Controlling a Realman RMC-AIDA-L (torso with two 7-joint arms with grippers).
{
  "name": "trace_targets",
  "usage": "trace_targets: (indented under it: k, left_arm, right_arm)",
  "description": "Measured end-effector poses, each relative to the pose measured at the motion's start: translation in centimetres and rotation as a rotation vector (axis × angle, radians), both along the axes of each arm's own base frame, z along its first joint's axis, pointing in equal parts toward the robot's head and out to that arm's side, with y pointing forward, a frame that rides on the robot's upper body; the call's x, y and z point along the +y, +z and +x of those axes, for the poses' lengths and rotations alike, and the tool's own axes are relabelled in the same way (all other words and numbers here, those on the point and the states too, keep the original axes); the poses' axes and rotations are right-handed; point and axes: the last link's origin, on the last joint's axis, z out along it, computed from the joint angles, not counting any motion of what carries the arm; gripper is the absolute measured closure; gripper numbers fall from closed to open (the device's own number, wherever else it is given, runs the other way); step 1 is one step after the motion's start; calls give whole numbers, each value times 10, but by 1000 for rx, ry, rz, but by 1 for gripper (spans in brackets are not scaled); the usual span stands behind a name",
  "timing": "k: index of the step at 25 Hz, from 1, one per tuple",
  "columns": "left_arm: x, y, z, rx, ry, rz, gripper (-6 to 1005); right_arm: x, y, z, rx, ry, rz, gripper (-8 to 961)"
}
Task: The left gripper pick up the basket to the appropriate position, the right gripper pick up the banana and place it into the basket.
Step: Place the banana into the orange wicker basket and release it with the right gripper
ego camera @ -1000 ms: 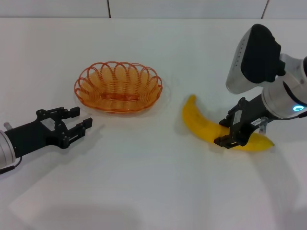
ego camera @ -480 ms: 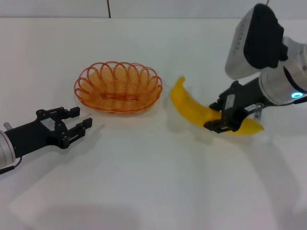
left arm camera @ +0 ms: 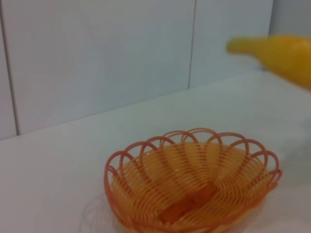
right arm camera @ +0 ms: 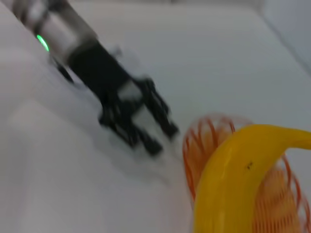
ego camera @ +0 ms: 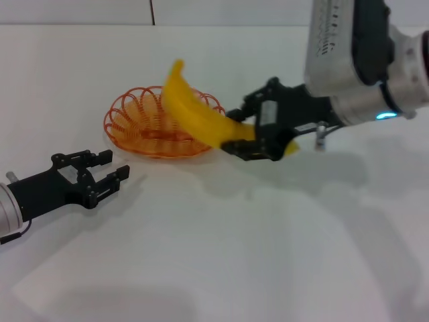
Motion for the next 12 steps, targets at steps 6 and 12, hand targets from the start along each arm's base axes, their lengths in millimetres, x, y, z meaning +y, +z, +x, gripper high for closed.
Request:
trace_targets:
  k: [6, 12]
  left_arm:
    - [0, 0, 1, -2, -2, 1, 533]
    - [1, -1, 2, -5, -8, -2, 534]
  right_arm:
    - [2, -37, -23, 13, 126, 40, 446]
    - [4, -64, -39, 31, 207, 104, 438]
